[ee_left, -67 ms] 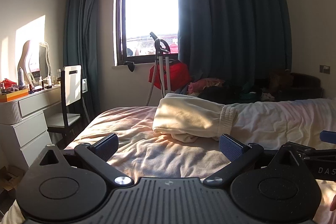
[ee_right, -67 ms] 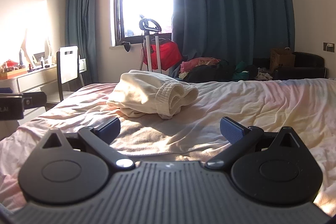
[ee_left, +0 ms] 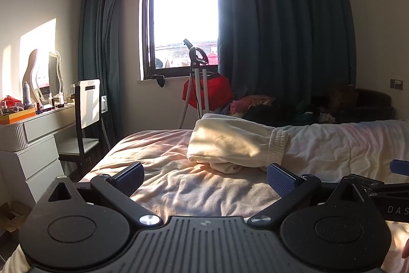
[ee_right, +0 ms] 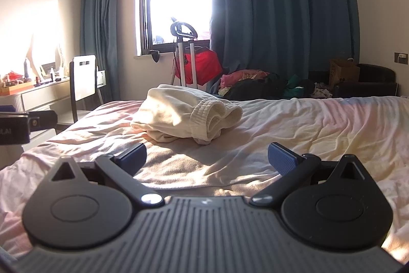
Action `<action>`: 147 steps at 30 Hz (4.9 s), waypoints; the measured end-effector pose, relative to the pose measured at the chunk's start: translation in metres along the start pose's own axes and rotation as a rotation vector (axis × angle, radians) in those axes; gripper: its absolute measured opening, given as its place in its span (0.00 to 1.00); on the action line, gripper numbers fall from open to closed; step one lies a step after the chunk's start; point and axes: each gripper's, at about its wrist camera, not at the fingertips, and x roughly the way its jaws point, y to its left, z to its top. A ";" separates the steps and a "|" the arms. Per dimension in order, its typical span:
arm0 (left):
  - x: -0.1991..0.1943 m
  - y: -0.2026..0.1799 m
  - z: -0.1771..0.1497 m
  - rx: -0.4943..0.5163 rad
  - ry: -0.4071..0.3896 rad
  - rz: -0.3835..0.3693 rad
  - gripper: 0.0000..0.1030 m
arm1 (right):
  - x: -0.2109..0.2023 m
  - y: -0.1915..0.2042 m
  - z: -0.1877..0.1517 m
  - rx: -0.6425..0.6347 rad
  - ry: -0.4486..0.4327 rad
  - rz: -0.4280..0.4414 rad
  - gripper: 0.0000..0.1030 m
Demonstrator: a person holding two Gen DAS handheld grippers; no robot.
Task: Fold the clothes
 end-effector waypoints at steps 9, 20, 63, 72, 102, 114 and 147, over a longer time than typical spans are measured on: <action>-0.006 0.022 -0.005 0.006 -0.010 -0.018 1.00 | -0.002 0.002 -0.003 -0.003 -0.007 -0.009 1.00; -0.007 0.017 -0.004 -0.001 -0.011 -0.001 1.00 | 0.000 0.003 0.000 -0.013 -0.007 -0.002 1.00; -0.016 0.033 0.005 -0.055 -0.062 0.004 1.00 | -0.031 0.019 0.030 0.104 0.061 -0.200 1.00; -0.015 0.030 0.009 -0.023 -0.052 0.051 1.00 | -0.057 0.026 0.065 0.260 0.005 -0.114 1.00; 0.311 -0.161 0.025 0.274 0.151 -0.085 1.00 | 0.101 -0.130 0.017 0.522 0.117 -0.318 1.00; 0.393 -0.189 0.049 0.355 0.136 0.105 0.37 | 0.127 -0.149 -0.011 0.599 0.175 -0.307 1.00; 0.077 0.135 0.049 -0.147 -0.088 0.080 0.11 | 0.120 0.012 -0.033 0.209 0.383 0.297 0.97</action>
